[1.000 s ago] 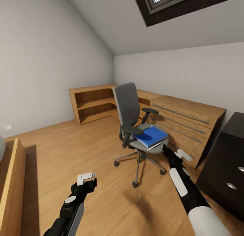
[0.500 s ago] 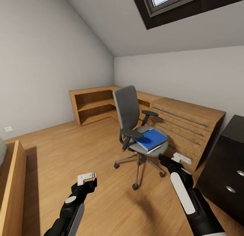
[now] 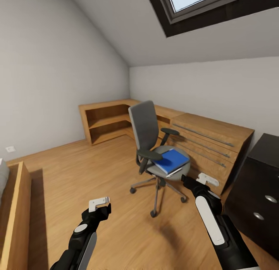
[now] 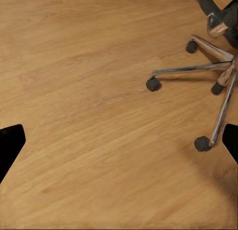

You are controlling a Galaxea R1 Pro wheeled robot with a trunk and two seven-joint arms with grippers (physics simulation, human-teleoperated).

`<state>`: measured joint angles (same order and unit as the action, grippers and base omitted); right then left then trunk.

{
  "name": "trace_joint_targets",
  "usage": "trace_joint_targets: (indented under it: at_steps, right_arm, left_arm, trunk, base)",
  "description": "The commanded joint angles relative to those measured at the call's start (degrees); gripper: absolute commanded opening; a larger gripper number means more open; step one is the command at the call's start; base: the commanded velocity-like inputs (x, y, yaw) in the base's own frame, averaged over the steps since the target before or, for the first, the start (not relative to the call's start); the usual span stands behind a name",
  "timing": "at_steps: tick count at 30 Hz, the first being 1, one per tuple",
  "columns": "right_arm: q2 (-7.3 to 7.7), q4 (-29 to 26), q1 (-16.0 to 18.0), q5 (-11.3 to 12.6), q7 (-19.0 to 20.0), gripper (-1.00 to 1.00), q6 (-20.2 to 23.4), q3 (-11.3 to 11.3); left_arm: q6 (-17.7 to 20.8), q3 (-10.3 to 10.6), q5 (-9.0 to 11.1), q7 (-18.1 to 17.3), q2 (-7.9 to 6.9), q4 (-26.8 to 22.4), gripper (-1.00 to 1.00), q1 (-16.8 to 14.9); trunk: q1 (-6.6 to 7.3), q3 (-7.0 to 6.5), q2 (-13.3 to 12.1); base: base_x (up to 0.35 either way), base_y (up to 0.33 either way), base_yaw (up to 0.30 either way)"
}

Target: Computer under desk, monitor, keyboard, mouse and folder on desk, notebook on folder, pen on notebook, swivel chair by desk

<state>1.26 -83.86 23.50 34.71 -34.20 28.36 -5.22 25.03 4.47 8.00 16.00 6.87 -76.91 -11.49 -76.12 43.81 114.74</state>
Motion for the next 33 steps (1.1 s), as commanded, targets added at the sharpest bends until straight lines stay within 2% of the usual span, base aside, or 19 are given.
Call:
trace_joint_targets:
  at_steps: [1, 12, 33]
  right_arm:
    - [0.08, -0.1, 0.1, 0.4, -0.5, 1.00, 0.1, -0.1]
    - [0.06, 0.2, 0.1, 0.4, -0.4, 1.00, 0.1, -0.1]
    - [-0.04, 1.6, 0.1, 0.4, -0.3, 1.00, 0.0, -0.8]
  left_arm:
    - [0.2, 0.1, 0.6, 0.5, -0.02, -0.1, 1.00, 0.0]
    - [0.2, 0.0, 0.7, 0.5, -0.09, -0.9, 1.00, 0.0]
    - [0.2, 0.0, 1.0, 0.5, -0.19, -1.1, 1.00, 0.0]
  trunk:
    - [0.26, -0.13, -0.4]
    - [2.68, -2.10, -4.8]
    - [7.29, -5.84, -13.2]
  base:
    - [-0.300, 0.000, -0.174]
    - [-0.332, 0.050, -0.265]
    - [-0.336, 0.119, -0.265]
